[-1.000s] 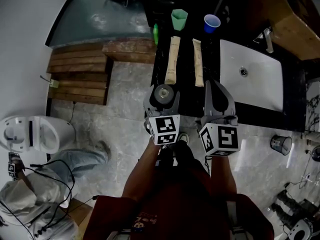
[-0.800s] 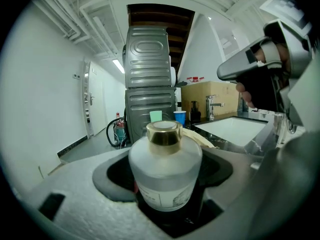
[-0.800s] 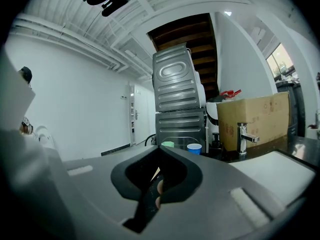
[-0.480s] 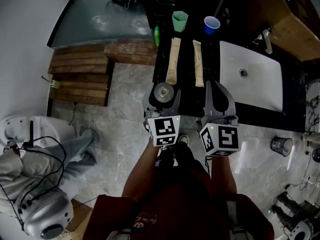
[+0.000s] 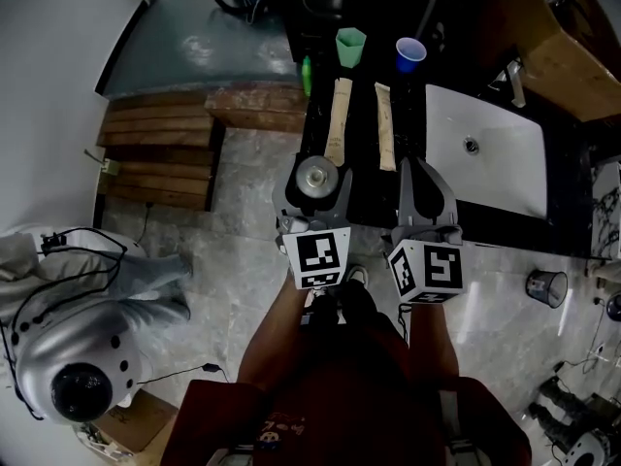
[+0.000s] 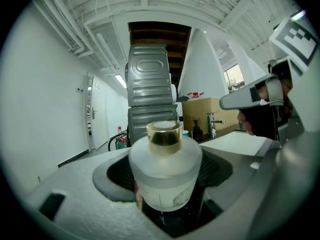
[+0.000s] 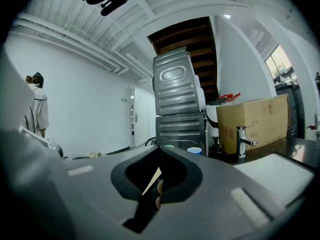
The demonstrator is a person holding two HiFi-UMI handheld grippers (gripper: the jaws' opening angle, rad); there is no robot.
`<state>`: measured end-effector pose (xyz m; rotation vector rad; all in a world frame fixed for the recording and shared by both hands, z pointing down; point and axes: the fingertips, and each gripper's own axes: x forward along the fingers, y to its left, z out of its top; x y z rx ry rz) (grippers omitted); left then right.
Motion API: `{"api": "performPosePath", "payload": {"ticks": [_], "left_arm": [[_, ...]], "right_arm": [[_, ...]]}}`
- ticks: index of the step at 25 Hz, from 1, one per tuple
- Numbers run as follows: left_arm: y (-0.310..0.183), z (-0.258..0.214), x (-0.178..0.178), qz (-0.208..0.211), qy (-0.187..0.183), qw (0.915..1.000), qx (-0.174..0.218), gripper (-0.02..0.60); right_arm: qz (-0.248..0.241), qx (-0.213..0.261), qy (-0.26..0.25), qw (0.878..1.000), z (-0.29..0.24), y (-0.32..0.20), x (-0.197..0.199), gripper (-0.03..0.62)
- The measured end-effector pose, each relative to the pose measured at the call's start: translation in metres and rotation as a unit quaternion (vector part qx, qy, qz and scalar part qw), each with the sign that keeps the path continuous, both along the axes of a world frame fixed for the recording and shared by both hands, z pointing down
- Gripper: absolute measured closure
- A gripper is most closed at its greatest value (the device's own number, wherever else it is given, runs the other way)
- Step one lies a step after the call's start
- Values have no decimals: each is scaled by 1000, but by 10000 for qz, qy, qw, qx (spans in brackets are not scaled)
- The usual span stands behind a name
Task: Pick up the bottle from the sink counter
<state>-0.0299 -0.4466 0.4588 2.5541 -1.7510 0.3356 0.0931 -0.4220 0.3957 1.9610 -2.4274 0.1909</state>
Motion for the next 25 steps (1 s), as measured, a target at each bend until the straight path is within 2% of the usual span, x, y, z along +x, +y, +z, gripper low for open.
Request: {"api": "performPosePath", "payload": {"ticks": [5,17,25], "left_arm": [[3,-28,1,35,44,9995,304,244],[19,-72,-2,55,68,9974,718,244],[38,-123,-1,144,19,9886,1501,244]], "right_arm": [[23,71,-11,10000,-6,3,1,592],[75,327,-6,9994,-31,17,1,592],[60,586,27,9983,-52,31,-2,592]]}}
